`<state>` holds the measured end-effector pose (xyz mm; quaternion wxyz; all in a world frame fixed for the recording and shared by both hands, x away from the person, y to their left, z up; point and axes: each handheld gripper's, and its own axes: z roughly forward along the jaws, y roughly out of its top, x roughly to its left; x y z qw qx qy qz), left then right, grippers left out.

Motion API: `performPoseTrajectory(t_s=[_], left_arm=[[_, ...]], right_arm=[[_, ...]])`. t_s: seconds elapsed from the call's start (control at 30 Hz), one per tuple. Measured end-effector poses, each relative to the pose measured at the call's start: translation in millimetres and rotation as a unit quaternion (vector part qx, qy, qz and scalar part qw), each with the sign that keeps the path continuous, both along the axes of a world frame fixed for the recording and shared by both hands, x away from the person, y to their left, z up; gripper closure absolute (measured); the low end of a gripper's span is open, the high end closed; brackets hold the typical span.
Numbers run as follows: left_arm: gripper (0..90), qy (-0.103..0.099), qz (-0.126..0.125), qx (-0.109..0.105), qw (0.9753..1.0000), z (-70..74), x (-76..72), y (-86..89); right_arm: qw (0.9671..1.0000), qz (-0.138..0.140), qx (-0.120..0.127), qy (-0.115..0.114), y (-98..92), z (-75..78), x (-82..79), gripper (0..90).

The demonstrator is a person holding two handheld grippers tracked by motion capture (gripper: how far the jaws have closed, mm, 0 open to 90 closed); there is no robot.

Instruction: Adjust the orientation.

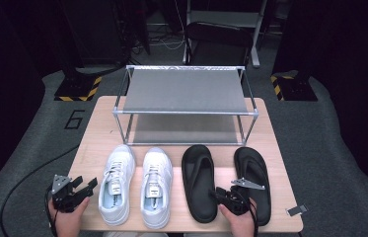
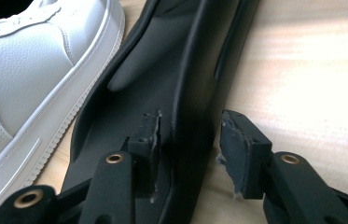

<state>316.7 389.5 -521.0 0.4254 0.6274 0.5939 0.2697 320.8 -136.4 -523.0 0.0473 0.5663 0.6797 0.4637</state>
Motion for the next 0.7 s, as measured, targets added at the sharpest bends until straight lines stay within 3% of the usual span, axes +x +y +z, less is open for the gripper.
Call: performPoseTrajectory(t_s=[0.1, 0.23, 0.7], left_arm=[[36.3, -0.009, 0.004, 0.0, 1.0, -0.5, 0.4, -0.5], [36.5, -0.002, 0.0, 0.0, 1.0, 0.5, -0.3, 0.4], [36.7, -0.004, 0.006, -0.004, 1.0, 1.3, -1.4, 1.7]], right_arm=[[0.9999, 0.002, 0.012, 0.008, -0.5, -2.7, 1.0, 54.8], [0.9998, 0.001, 0.017, 0.011, -1.2, -4.5, 1.5, 53.0], [0.9979, -0.037, 0.05, 0.018, 1.7, -10.4, -3.2, 52.1]])
